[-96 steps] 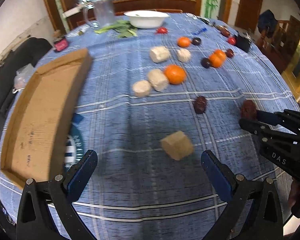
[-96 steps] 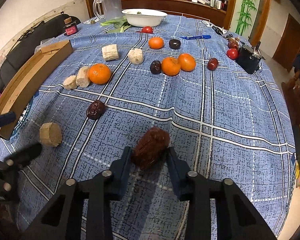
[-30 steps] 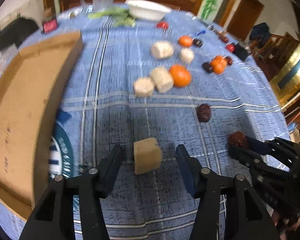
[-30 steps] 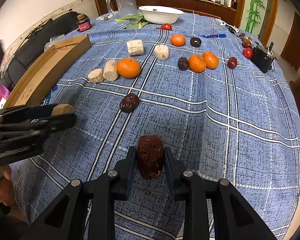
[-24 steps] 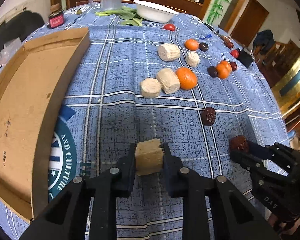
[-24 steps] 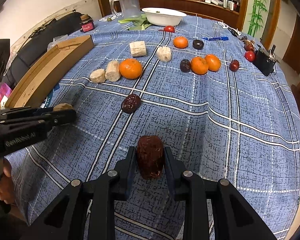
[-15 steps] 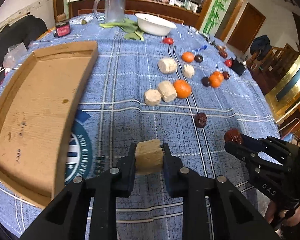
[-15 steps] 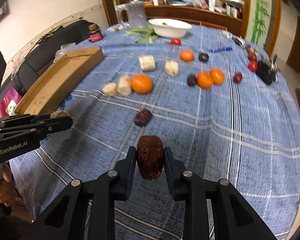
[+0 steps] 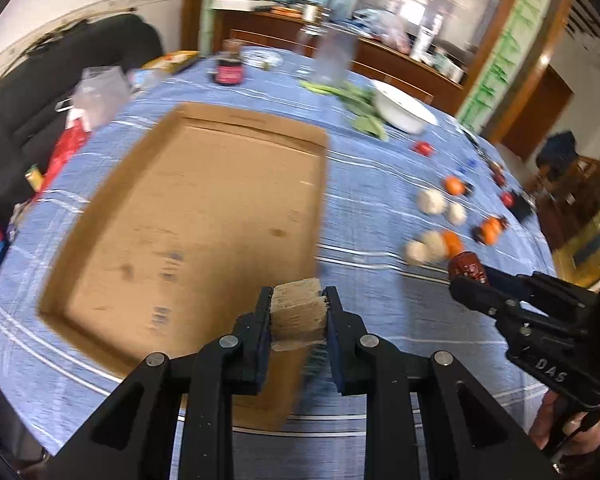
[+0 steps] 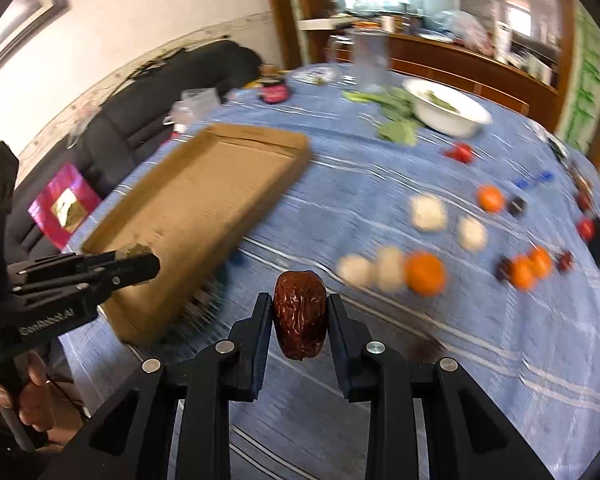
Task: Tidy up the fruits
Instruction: 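Carry the date and chunk over the cardboard tray and open both tools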
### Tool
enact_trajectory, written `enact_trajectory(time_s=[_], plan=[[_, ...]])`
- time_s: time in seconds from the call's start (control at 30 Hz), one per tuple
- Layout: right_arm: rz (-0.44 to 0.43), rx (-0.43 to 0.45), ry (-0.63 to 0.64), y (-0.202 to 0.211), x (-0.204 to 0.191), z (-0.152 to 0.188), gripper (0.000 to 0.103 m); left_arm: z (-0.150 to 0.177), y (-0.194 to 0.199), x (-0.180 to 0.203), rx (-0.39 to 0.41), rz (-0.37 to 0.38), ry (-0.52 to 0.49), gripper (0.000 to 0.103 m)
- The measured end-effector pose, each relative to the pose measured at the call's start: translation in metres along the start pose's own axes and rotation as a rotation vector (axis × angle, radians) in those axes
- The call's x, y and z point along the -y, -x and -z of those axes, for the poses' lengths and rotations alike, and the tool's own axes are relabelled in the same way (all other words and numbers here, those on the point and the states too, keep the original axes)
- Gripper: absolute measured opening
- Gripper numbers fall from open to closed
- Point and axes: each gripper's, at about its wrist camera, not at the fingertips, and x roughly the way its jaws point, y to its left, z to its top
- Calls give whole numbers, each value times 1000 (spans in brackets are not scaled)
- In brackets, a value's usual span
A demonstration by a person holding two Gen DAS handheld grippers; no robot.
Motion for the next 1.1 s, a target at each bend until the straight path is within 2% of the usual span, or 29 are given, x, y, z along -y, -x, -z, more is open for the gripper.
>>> enact_trajectory(time_s=[0.27, 0.5, 0.77, 0.9, 0.97, 1.0, 1.03, 1.07, 1.1], plan=[[-114, -48, 75, -51, -67, -40, 30, -14, 0, -79, 11, -129, 71, 23], [-142, -139, 143, -103, -109, -42, 31, -18, -21, -120, -22, -189, 111, 23], [-124, -189, 170, -131, -120, -35, 31, -9, -40, -132, -72, -231, 99, 23], [-103, -191, 185, -133, -122, -34, 31, -7, -41, -127, -71, -255, 72, 26], [-103, -197, 190, -132, -122, -34, 35, -6, -42, -126, -75, -263, 73, 32], [-105, -199, 196, -130, -123, -34, 37, -6, -41, -126, -76, -272, 77, 38], [-98, -190, 205, -127, -124, -33, 42, -6, -40, -126, -74, -276, 78, 41], [-91, -179, 211, -124, -125, -33, 48, -5, -37, -126, -66, -285, 78, 41], [-85, -167, 215, -121, -125, -32, 49, -5, -34, -126, -62, -289, 80, 42]])
